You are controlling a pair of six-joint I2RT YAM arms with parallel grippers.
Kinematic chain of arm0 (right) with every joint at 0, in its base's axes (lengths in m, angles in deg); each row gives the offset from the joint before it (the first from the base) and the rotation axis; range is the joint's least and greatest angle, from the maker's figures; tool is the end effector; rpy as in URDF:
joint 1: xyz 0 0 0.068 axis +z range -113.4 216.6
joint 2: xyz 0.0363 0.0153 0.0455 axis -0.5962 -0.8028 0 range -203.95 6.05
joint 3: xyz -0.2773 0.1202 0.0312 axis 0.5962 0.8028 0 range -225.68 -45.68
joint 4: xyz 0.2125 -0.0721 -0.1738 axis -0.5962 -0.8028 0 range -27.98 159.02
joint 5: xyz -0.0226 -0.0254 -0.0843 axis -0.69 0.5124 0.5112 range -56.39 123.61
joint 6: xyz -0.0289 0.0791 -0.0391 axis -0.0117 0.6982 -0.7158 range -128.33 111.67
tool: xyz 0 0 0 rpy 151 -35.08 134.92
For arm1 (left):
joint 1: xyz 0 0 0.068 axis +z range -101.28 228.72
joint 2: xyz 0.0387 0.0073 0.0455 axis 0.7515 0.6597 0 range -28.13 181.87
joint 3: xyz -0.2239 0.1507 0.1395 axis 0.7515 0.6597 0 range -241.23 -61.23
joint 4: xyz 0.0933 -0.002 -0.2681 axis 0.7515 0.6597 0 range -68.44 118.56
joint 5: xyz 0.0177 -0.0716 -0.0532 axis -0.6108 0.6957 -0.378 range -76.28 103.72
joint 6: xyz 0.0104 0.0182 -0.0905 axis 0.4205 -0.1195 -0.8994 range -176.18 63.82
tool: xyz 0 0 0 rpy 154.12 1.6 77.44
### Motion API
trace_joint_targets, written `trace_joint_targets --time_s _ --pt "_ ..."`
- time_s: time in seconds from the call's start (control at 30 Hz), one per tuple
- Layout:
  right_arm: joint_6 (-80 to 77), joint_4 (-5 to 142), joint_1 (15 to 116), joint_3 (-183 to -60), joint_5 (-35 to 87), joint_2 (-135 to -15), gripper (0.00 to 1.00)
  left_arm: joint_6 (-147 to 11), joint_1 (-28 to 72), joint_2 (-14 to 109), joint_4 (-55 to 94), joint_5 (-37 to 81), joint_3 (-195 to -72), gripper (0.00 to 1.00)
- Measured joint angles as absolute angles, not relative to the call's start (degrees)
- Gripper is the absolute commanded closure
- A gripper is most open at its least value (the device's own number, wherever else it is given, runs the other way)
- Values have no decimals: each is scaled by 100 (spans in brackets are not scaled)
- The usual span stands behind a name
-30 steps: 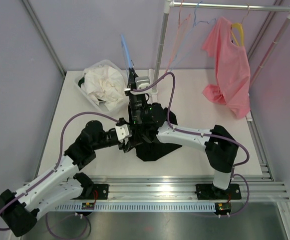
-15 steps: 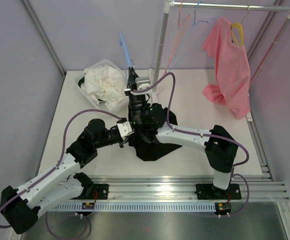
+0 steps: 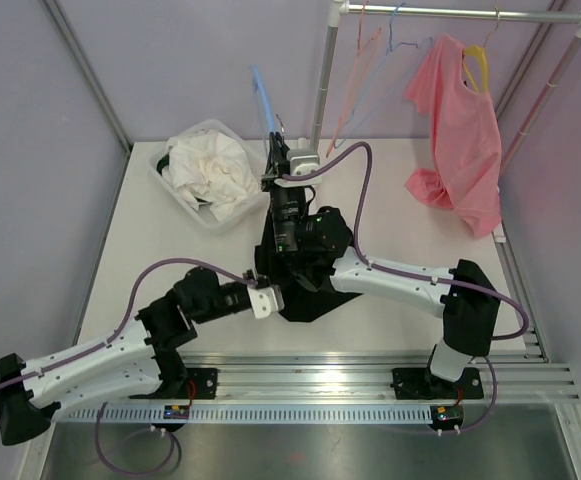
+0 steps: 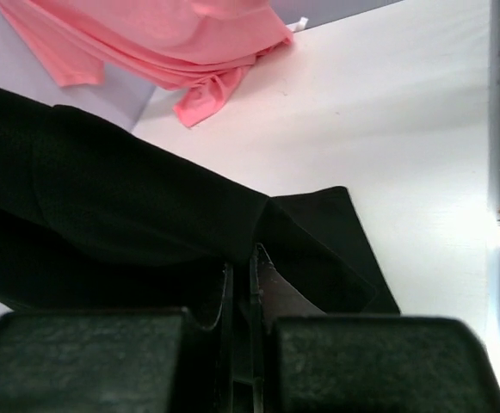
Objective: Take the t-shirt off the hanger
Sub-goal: Remove the tshirt from the hanger
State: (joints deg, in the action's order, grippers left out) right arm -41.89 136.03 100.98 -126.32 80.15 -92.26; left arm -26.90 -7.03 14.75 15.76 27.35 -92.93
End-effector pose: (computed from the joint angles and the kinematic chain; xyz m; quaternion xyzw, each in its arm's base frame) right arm 0.2374 0.3550 0.4817 0.0024 0.4889 0.0966 0.8670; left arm 0.1148 -0.2038 0.3071 0.5550 0.4872 -0.2384 0.6306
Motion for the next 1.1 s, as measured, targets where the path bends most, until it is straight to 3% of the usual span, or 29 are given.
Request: trace_joint_targets --time_s 0.23,0.63,0.8,1.1 --pt "-4220 13594 10015 -12632 8066 -9105 100 -2187 -2018 1866 1858 1981 -8985 100" --pt "-4130 13074 10017 -12632 8066 -9011 100 -1827 -2617 1988 1657 1155 -8882 100" --pt "-3940 12457 10017 -12634 8040 -8819 100 -1483 -3282 2605 1148 254 -8701 100" --pt "-3717 12053 10002 -12811 7961 -8351 100 -1282 -3765 3468 1458 -319 -8471 100"
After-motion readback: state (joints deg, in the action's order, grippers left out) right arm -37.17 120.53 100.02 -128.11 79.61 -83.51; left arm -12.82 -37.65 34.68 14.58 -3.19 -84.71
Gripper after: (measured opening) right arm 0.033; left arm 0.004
